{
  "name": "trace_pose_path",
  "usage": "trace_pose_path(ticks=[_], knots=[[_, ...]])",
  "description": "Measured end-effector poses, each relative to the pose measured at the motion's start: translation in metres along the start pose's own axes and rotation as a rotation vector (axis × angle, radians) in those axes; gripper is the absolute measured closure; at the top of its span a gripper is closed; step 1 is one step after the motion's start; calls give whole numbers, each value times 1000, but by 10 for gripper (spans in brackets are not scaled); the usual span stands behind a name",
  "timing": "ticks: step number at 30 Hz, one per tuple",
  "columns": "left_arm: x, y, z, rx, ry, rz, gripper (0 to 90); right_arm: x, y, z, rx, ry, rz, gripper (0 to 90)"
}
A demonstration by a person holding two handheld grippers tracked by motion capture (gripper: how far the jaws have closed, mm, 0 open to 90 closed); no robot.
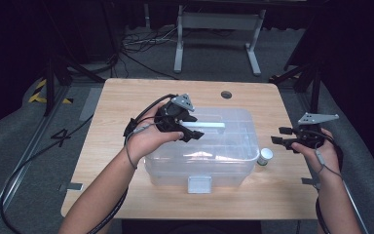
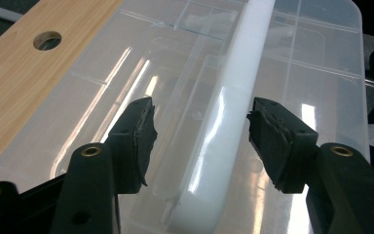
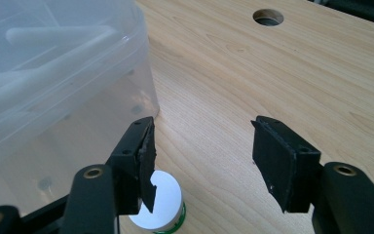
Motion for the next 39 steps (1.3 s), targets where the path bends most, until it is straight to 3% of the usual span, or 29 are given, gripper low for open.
trace_pose_path(ticks=[5, 9, 11, 19, 20, 22, 26, 30, 34, 39], knots=[[1, 0, 2, -9, 3, 9, 498, 1, 0, 1, 1, -6, -2, 421], [1, -2, 4, -8, 4, -18, 531, 2, -1, 1, -2, -9, -3, 420], [1, -1, 6, -28, -7, 1, 591, 3, -2, 1, -6, -10, -5, 418], [-2, -3, 8, -8, -10, -55, 698, 3, -2, 2, -3, -21, -1, 428], [-2, -3, 8, -7, -9, -59, 708, 3, -2, 2, 6, -25, 1, 459], [-2, -2, 8, -5, -7, -64, 714, 1, -4, 4, 84, -56, -21, 496], [-2, -3, 7, 8, -12, -62, 722, 1, -7, 7, 140, -75, -60, 570], [-2, -3, 7, -1, -8, -64, 724, 0, -8, 5, 113, -55, -60, 596], [-2, -2, 7, 29, -11, -82, 732, 1, -8, 3, 45, -37, -39, 568], [-2, -2, 7, 62, -19, -106, 742, 2, -11, 4, 43, -56, -48, 544]])
Point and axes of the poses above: each handheld gripper's, and its own axes: x roughly forward along the jaws, z roughly out of its underside, y roughly to its right, the point moved 6 cm from there along x, roughly forward along the jaws, and after that the axes turned 3 degrees about z, right-handed, at the moved point
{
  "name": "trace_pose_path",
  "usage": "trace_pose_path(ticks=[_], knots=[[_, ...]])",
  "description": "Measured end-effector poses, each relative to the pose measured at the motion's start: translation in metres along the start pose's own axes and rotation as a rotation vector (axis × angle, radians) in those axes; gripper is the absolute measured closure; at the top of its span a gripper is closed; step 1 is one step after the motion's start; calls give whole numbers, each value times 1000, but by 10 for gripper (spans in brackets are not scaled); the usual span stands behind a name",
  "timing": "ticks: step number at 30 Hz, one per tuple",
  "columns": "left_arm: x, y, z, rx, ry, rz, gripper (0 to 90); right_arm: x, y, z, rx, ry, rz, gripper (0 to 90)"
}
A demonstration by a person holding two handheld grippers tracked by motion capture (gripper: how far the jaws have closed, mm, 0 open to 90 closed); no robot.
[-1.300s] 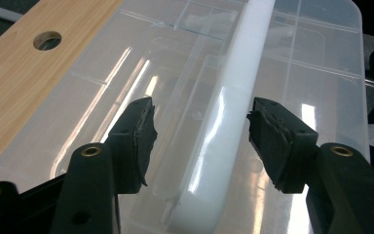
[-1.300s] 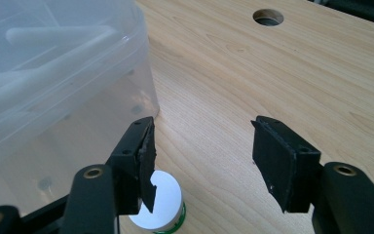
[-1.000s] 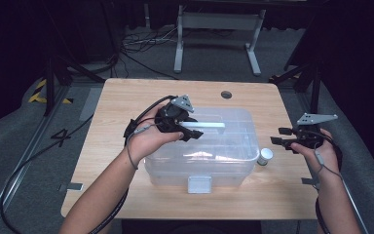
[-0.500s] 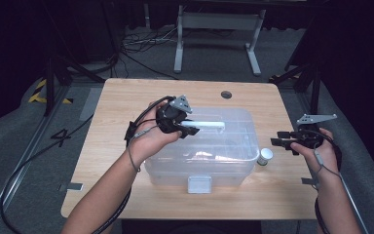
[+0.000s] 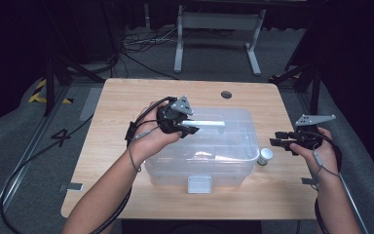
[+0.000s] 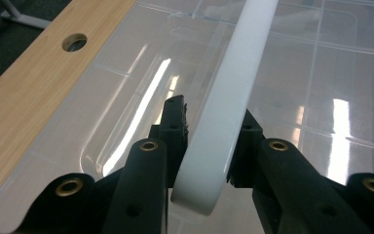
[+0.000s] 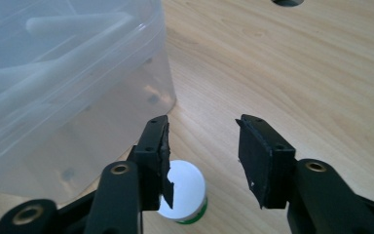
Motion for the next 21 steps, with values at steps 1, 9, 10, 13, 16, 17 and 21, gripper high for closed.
trace_pose_path(ticks=[1, 9, 10, 13, 16, 17, 21], knots=[[0, 0, 0, -8, -5, 4, 742, 1, -2, 0, 0, -14, -5, 537], [0, 1, -3, -27, -35, -14, 736, -3, -7, -2, 19, -8, -24, 658], [0, 0, -3, -33, -41, -14, 736, -4, -7, -2, 18, -7, -21, 667], [-1, 0, -4, -31, -53, -15, 738, -6, -9, -2, 26, -5, -24, 678], [-1, -1, -5, -26, -65, -16, 741, -8, -11, -2, 16, 3, -23, 676], [-1, -1, -5, -28, -64, -18, 741, -8, -11, -2, 19, 3, -24, 676], [-2, -3, -6, -38, -58, -17, 741, -10, -13, -3, 13, 13, -24, 673]])
Point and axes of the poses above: each handheld gripper's, and its own axes: x roughly forward along the jaws, z roughly out of its underside, y roughly to its right, the point moved 6 cm from there along x, roughly forward along the jaws, and after that the axes turned 3 degrees about z, right-handed, at the moved point
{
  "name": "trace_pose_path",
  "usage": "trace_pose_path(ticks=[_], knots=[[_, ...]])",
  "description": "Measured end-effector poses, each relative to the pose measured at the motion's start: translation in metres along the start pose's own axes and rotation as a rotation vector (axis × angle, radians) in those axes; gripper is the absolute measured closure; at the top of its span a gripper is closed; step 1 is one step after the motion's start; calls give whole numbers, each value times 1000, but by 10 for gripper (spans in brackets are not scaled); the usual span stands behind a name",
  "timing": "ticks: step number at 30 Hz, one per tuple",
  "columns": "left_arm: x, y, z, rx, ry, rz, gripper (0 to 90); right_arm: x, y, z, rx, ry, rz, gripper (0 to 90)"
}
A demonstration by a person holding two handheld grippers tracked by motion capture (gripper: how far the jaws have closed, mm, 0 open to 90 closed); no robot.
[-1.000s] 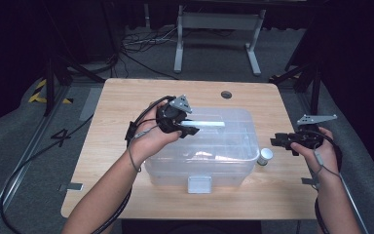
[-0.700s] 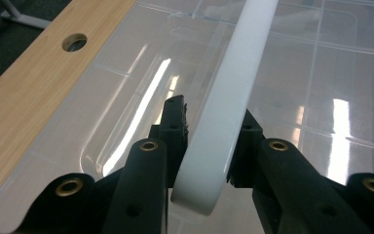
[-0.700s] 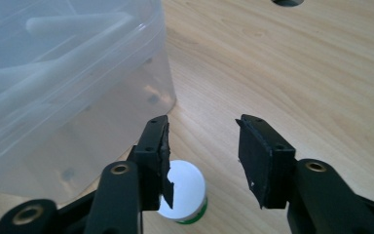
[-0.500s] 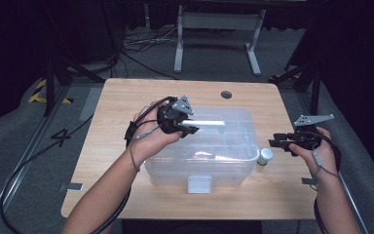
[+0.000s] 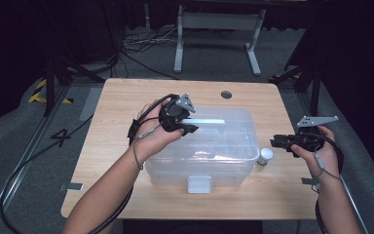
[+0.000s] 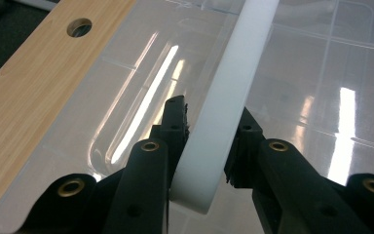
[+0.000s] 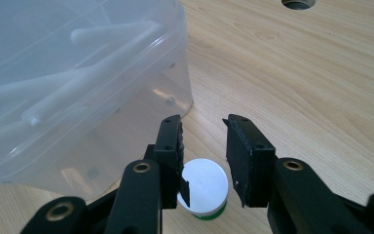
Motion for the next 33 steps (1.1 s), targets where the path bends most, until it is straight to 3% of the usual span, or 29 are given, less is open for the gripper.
trace_pose_path(ticks=[5, 12, 17, 23, 27, 33], knots=[[-4, -6, -3, -18, 19, -11, 738, -1, -2, -1, -6, 6, -2, 668], [-6, -13, -9, -31, 13, 9, 736, -4, -6, -2, -24, 18, 10, 662], [-7, -18, -13, -45, -11, 11, 736, -9, -9, -1, -19, 21, 4, 726], [-9, -26, -19, -48, -21, 0, 732, -10, -16, 2, -48, 11, -28, 816], [-10, -30, -21, -56, -14, 6, 731, -11, -21, 2, -38, 16, -65, 830], [-11, -38, -26, -68, -17, -1, 728, -13, -25, 3, -41, 14, -69, 830]])
Point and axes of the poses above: each handheld gripper's, and its own axes: x roughly forward along the jaws, z roughly out of its underside, y roughly to its right, the point moved 6 cm from there along x, roughly forward along the jaws, and after that the axes turned 3 degrees about z, right-handed, at the moved point
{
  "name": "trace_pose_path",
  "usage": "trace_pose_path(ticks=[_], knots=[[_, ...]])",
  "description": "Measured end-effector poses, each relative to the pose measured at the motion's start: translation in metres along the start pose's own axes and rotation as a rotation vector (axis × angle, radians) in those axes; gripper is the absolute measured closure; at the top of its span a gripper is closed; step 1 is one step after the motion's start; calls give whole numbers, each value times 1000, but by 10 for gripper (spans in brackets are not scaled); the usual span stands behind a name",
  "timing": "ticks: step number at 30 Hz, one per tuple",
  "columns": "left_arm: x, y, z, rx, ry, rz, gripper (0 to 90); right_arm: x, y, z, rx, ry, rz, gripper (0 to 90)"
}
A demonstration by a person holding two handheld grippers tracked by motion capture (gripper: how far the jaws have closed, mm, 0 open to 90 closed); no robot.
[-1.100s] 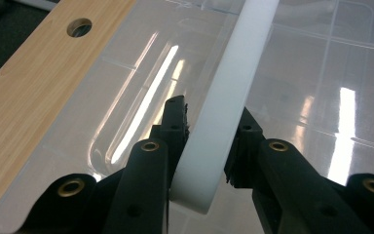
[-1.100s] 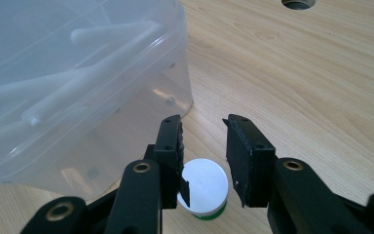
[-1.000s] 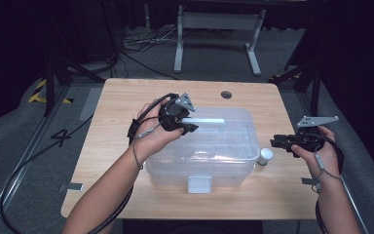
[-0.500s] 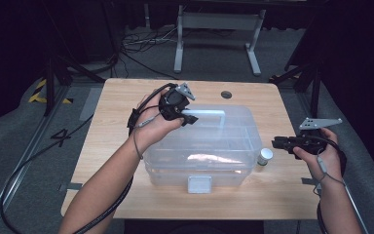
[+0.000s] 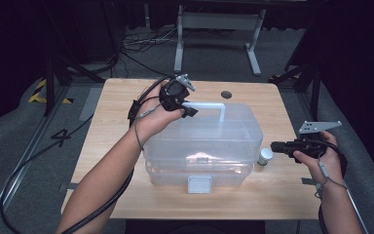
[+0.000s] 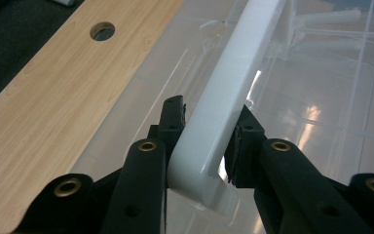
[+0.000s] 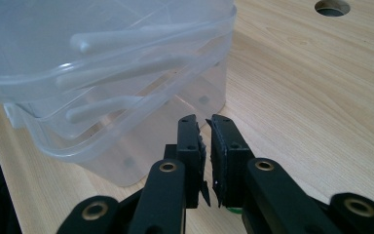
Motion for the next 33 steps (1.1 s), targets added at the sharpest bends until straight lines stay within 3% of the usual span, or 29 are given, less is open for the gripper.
trace_pose_path(ticks=[12, 19, 23, 33], knots=[[-1, -11, -8, -21, -32, -5, 727, 0, -10, -3, -33, 25, -36, 803], [-1, -14, -10, -27, -40, 3, 727, 1, -13, -4, -49, 34, -50, 832], [-1, -14, -9, -28, -40, 4, 727, 1, -19, -8, -50, 77, -106, 846], [0, -14, -9, -43, -32, 12, 727, 7, -37, -12, -107, 82, -194, 861]])
Point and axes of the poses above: each handheld gripper's, and its own axes: x roughly forward along the jaws, z roughly out of its underside, y roughly to its right, the point moved 6 cm from there along x, roughly forward along the jaws, and after that the axes turned 3 degrees about z, right-handed, at the moved point
